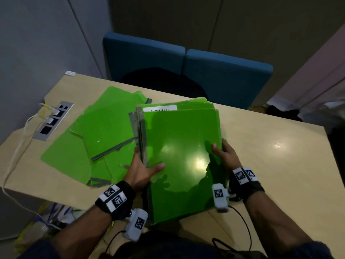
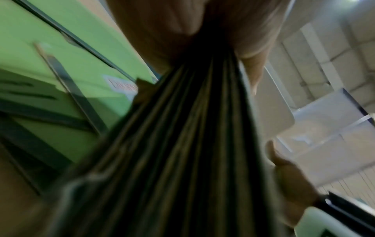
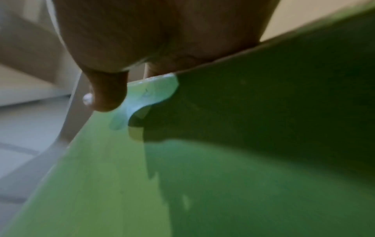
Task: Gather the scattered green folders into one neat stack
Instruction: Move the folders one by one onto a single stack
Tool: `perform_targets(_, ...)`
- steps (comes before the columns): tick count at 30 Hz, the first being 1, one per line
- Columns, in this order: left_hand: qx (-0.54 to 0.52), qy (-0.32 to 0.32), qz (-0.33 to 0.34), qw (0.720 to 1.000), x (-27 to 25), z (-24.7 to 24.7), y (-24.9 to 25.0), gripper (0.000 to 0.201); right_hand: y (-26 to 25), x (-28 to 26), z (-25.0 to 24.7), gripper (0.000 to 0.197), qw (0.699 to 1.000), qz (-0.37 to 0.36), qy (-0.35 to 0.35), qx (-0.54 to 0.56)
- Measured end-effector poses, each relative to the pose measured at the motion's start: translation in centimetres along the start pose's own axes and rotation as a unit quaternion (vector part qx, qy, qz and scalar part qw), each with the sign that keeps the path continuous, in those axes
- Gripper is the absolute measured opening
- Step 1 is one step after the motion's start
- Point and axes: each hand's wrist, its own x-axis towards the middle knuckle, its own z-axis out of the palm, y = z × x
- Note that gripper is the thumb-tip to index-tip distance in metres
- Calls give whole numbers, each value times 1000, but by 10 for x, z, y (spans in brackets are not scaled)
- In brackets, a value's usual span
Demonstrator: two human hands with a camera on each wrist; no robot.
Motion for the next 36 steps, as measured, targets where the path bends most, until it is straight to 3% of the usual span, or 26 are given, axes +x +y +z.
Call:
perform_targets(2, 10, -34, -16, 999, -4, 23, 2, 108, 15, -6, -17, 27, 997, 34, 43, 46)
perform_targets(5, 87, -108, -10, 990, 0, 54, 10, 84, 21, -21, -44, 26, 984, 89, 97, 119)
perform_targets(7, 121, -160, -35, 979, 3, 66, 14, 81, 30, -28, -71, 23, 980, 103, 129, 110)
perform_targets(8, 148, -152, -43, 976, 6, 69, 11, 77, 37, -30, -86, 23, 978, 98, 151, 106)
perform_targets(10, 259, -67, -35, 963, 10, 68, -1, 62, 43, -35, -113, 26, 972, 93, 185, 114)
perform_targets(12, 358, -27, -64, 931, 8, 64, -17, 72, 46, -39, -136, 29, 965, 102, 209, 119)
perform_targets(14, 417, -35, -114, 901, -2, 67, -35, 89, 48, -40, -154, 30, 961, 112, 223, 119)
perform_targets(16, 421, -34, -139, 895, -11, 77, -45, 98, 52, -37, -164, 31, 961, 118, 231, 93)
perform_targets(19, 351, 13, -172, 920, -14, 90, -45, 96, 55, -30, -163, 32, 964, 127, 232, 42)
perform_targets(22, 287, 54, -230, 928, -6, 91, -43, 97, 61, -26, -157, 34, 961, 144, 235, 11)
perform_targets(26, 243, 38, -247, 937, 1, 87, -47, 79, 69, -24, -155, 32, 960, 157, 233, 2)
perform_targets(28, 289, 4, -236, 928, -1, 87, -47, 66, 72, -22, -156, 29, 959, 162, 232, -12)
perform_targets(30, 368, -27, -203, 907, -7, 83, -47, 38, 73, -19, -155, 33, 958, 165, 233, -23)
perform_targets(33, 451, -63, -181, 872, -11, 69, -55, 39, 73, -16, -153, 32, 958, 174, 228, -26)
perform_targets(36, 462, -79, -179, 865, -11, 56, -60, 48, 76, -18, -153, 33, 957, 183, 223, -33)
